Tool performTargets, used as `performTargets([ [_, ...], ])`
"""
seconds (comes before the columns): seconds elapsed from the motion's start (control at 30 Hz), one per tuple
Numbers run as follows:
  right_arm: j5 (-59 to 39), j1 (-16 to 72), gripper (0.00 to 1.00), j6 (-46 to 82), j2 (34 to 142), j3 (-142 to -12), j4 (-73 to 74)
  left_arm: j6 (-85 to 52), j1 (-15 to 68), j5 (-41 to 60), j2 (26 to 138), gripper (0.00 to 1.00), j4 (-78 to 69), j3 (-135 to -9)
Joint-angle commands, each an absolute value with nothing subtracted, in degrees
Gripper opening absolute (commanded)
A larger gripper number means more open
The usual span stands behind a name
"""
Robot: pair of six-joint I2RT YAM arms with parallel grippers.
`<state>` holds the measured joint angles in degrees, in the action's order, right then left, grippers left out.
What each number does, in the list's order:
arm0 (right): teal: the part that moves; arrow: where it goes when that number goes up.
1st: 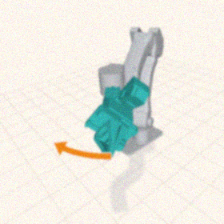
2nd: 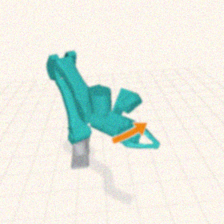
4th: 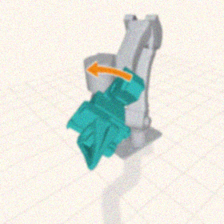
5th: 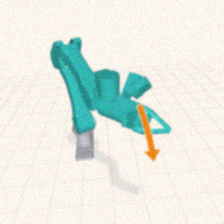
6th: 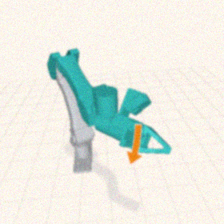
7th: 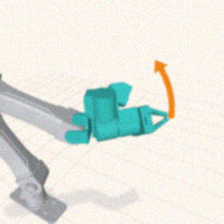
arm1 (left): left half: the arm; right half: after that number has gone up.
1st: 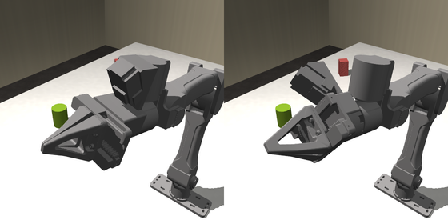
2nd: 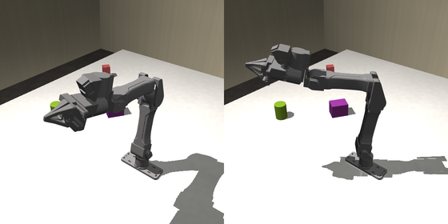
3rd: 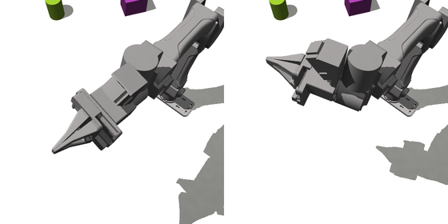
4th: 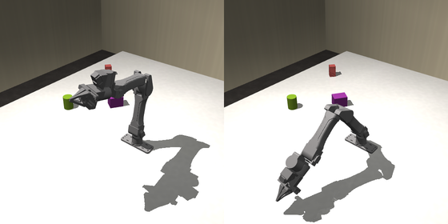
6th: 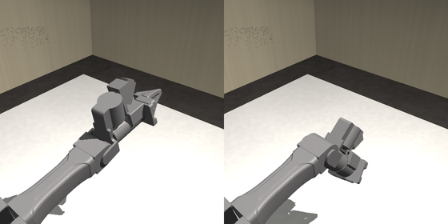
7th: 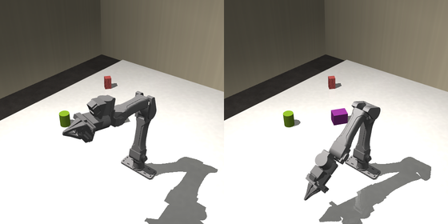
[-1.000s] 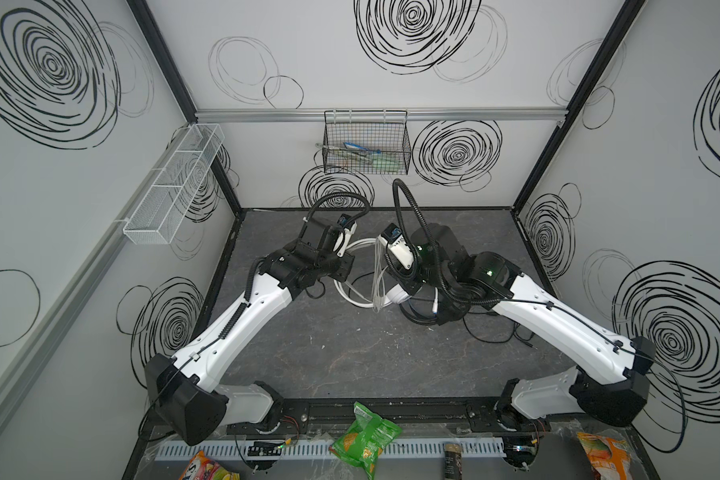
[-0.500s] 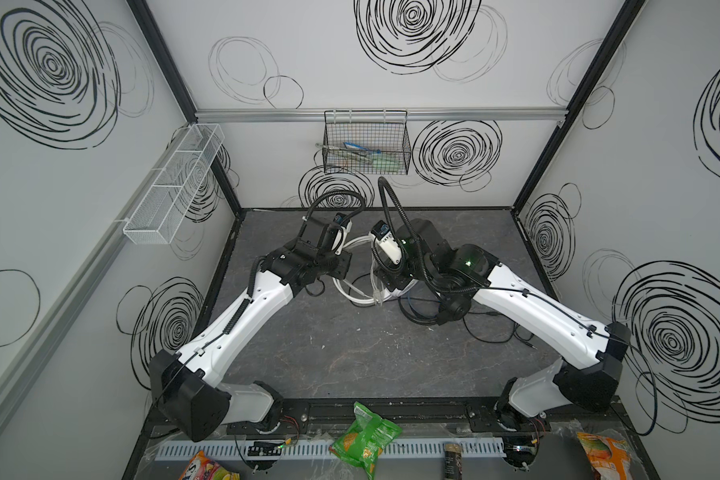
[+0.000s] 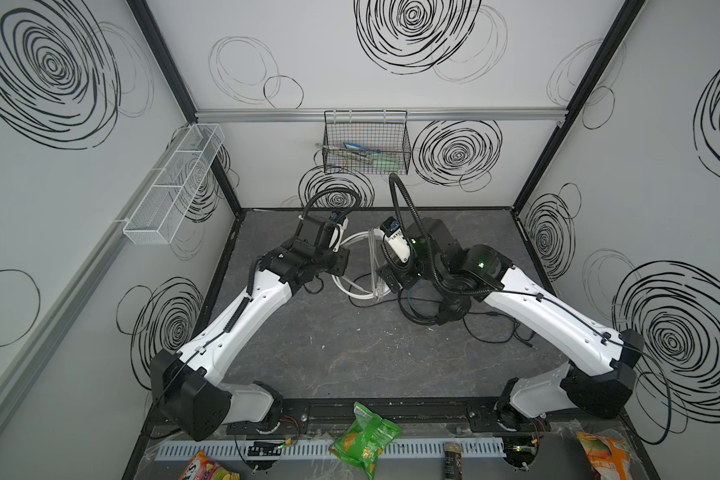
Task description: Wrap the headphones
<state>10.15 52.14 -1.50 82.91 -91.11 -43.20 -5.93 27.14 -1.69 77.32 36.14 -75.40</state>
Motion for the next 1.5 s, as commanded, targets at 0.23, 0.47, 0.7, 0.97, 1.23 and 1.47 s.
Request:
performTargets([
  [0.23, 10.6, 50.8, 0.99, -0.6, 81.8, -92.6, -41.3, -5.2, 27.1, 3.5, 76.4, 0.0, 34.7, -75.5],
  [0.47, 2.2, 52.8, 0.97, 0.3, 80.5, -92.3, -33.6, -5.4, 27.1, 4.2, 77.7, 0.0, 35.1, -76.0],
  [0.7, 1.0, 53.5, 0.97, -0.1, 82.9, -95.0, -32.5, -5.5, 27.0, 4.1, 77.9, 0.0, 35.3, -75.9],
  [0.97, -0.8, 51.6, 0.97, -0.1, 82.8, -98.7, -30.3, -5.9, 24.4, 4.2, 80.0, 0.0, 34.7, -76.0],
  [1.23, 4.9, 45.0, 0.97, 1.0, 78.5, -94.6, -33.6, -5.3, 17.8, 6.1, 89.2, 0.0, 29.7, -79.2],
  [1.47, 4.2, 39.7, 0.97, 3.1, 73.6, -86.5, -32.5, -5.0, 13.4, 7.0, 100.5, 0.0, 27.5, -86.9],
])
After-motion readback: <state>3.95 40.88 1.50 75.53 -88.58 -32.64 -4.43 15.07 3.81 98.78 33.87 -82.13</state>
